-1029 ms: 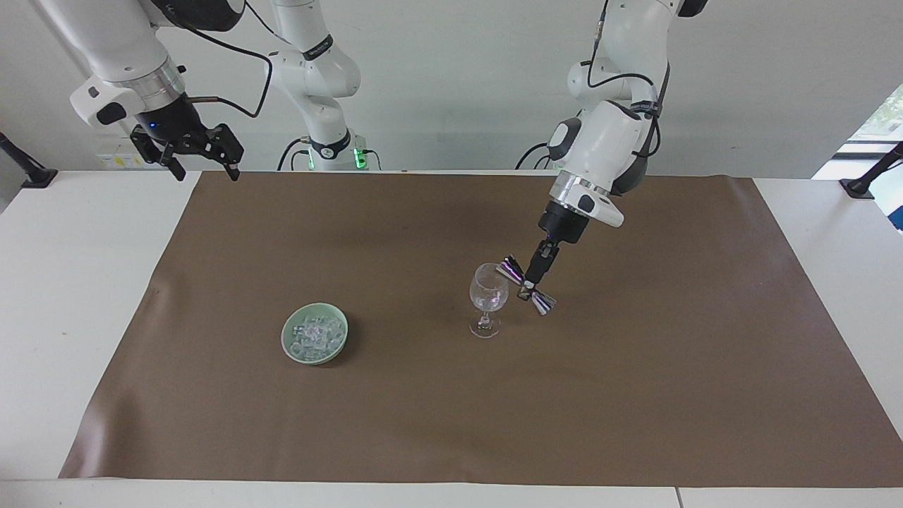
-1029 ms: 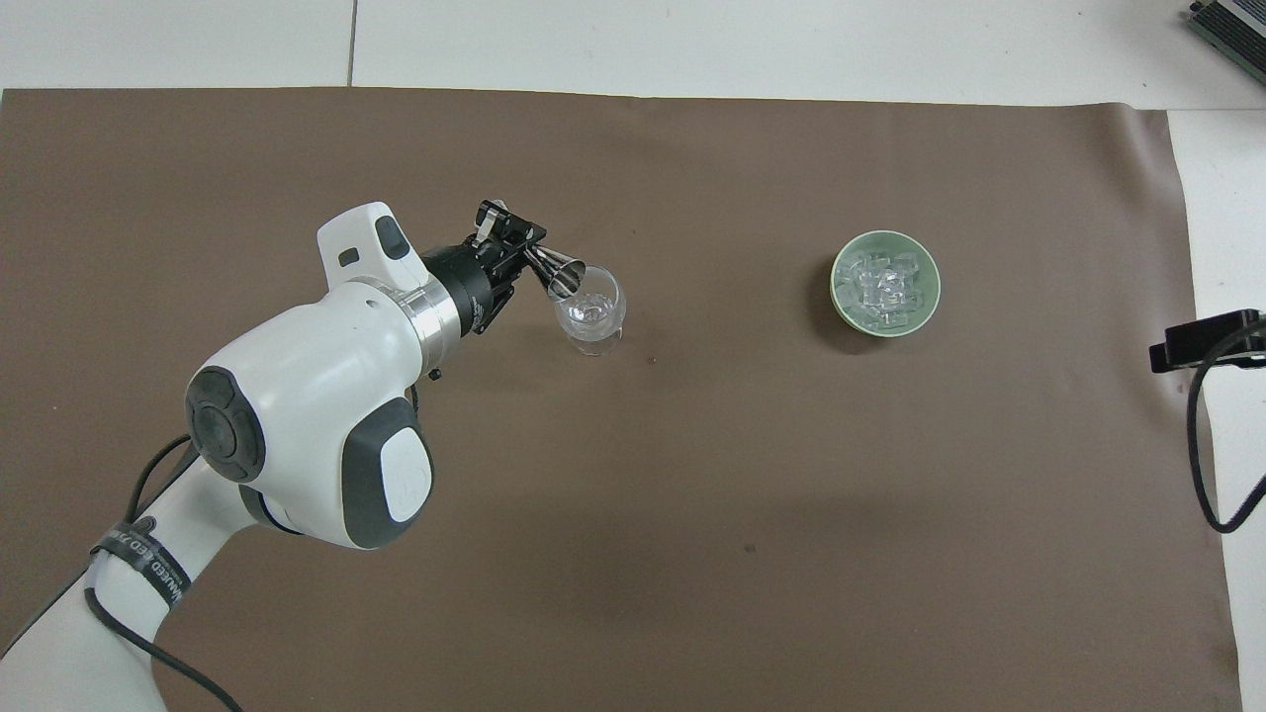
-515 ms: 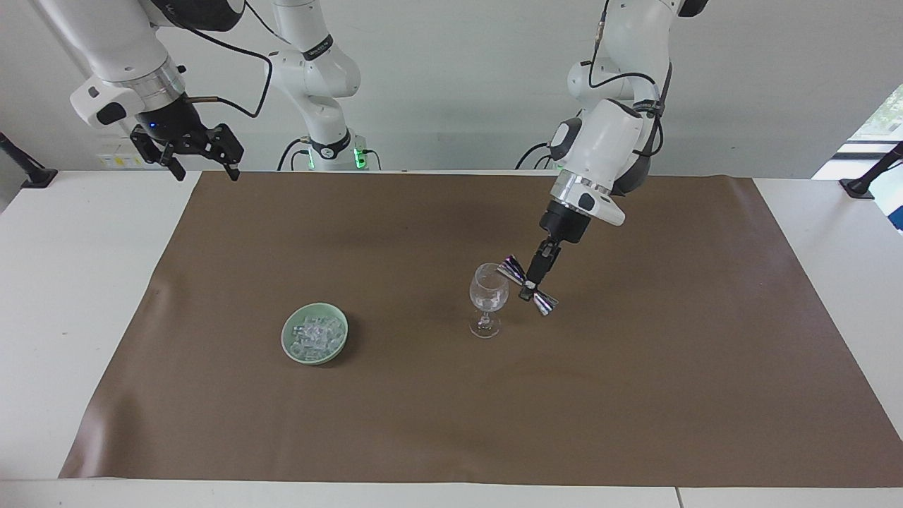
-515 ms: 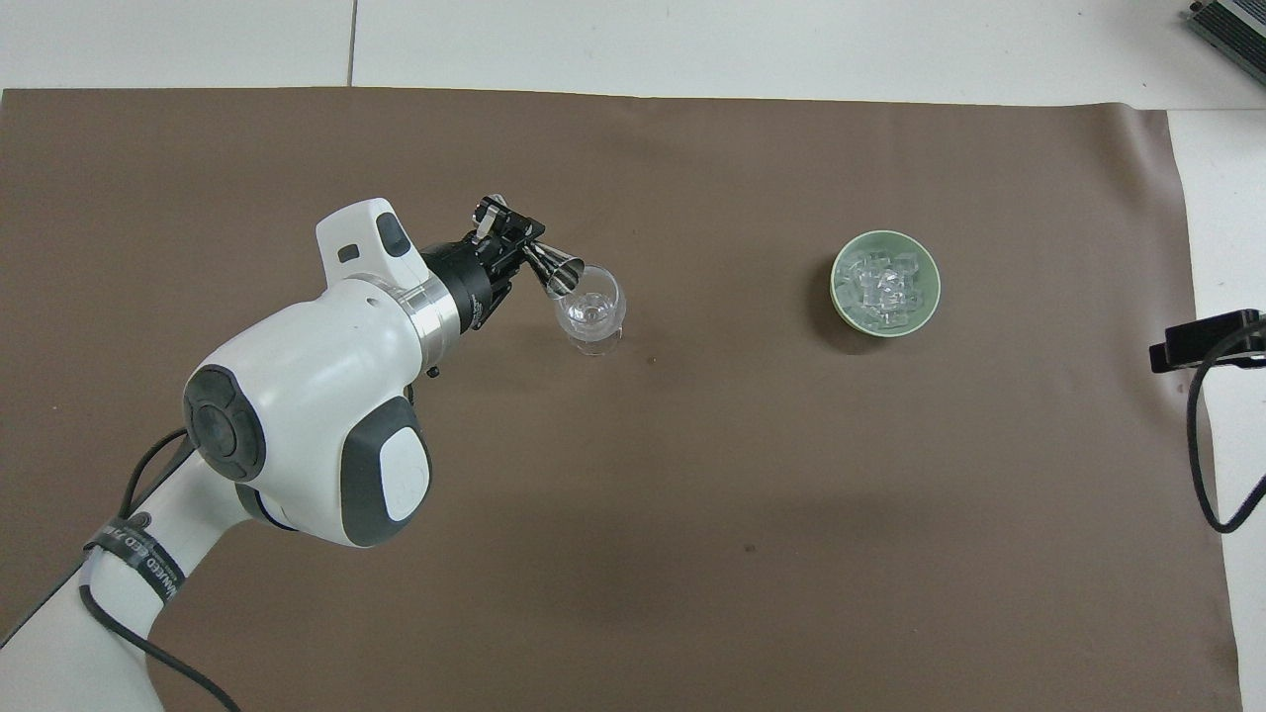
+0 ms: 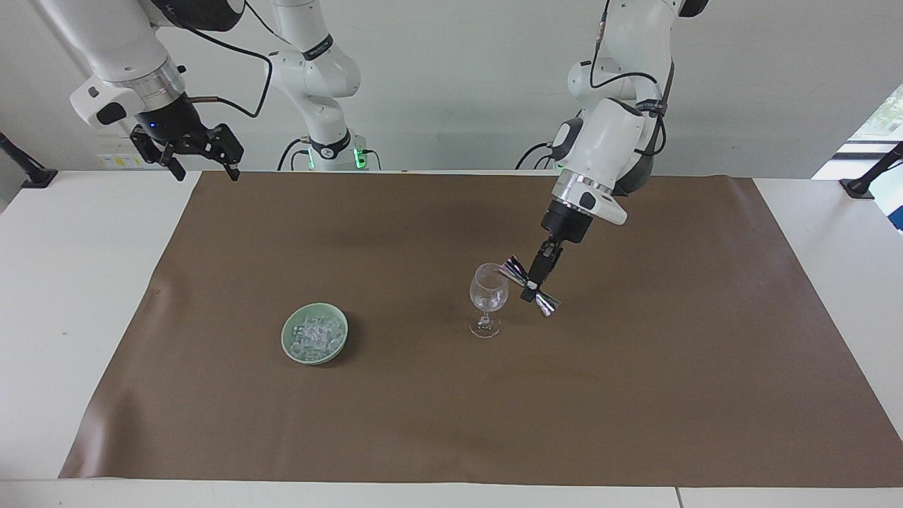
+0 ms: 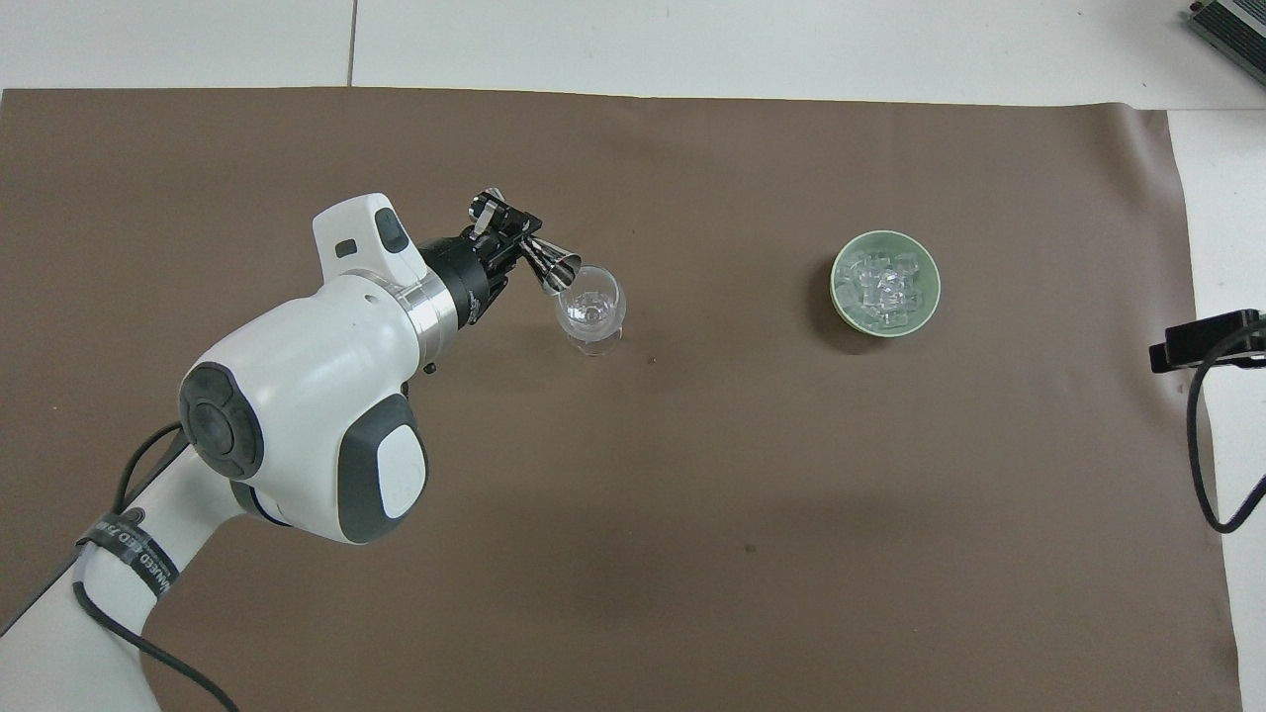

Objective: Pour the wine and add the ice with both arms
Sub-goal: 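Turn the silver cup upright and raise it with the left gripper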

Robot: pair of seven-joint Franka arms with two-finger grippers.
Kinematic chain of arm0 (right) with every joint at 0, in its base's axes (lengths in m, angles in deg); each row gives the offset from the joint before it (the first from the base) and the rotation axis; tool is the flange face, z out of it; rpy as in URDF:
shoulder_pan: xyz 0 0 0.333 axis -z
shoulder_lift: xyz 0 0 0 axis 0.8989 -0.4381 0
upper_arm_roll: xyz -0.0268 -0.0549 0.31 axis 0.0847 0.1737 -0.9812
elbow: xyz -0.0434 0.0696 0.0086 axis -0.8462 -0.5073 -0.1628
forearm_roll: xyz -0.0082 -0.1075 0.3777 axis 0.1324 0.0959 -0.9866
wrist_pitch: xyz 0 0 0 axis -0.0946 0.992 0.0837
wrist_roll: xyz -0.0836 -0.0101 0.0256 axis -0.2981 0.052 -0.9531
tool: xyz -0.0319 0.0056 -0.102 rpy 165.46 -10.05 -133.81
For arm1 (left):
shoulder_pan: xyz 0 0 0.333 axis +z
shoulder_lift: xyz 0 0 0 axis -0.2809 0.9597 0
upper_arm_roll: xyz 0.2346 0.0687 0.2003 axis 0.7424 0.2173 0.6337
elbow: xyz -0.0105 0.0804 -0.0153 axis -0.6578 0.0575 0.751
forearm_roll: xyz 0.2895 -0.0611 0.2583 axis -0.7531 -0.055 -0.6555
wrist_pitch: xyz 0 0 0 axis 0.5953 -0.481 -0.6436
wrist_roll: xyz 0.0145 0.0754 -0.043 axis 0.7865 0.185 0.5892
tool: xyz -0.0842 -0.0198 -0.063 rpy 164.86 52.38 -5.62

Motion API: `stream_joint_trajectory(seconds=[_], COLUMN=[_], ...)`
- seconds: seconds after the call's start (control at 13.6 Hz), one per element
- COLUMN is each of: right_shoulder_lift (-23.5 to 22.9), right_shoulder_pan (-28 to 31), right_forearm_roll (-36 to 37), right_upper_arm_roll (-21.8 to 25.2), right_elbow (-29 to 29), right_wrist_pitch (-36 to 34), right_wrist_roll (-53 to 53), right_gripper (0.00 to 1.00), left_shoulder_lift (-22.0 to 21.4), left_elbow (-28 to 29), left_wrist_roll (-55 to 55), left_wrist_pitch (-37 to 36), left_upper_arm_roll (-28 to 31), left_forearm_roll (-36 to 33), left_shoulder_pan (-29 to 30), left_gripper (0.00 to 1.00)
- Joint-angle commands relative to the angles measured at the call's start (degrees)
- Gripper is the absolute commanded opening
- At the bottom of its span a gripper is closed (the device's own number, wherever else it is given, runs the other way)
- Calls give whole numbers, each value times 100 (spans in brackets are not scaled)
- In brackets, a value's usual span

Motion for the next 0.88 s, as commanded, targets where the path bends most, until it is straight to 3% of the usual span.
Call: stream_joint_trajectory(seconds=[0.0, 0.81], right_shoulder_lift=[-16, -16], right_shoulder_pan=[24, 24], right_forearm_roll=[-78, -78], right_upper_arm_roll=[-12, -4], right_elbow=[-30, -30], right_wrist_pitch=[19, 19], right_wrist_roll=[-44, -44], right_gripper=[100, 100], left_shoulder_lift=[62, 159], left_elbow=[-100, -249], left_wrist_roll=[18, 18], left_wrist_pitch=[3, -138], left_upper_arm_roll=[4, 48], left_forearm_roll=[-256, -670], left_shoulder_pan=[30, 30], left_gripper=[0, 0])
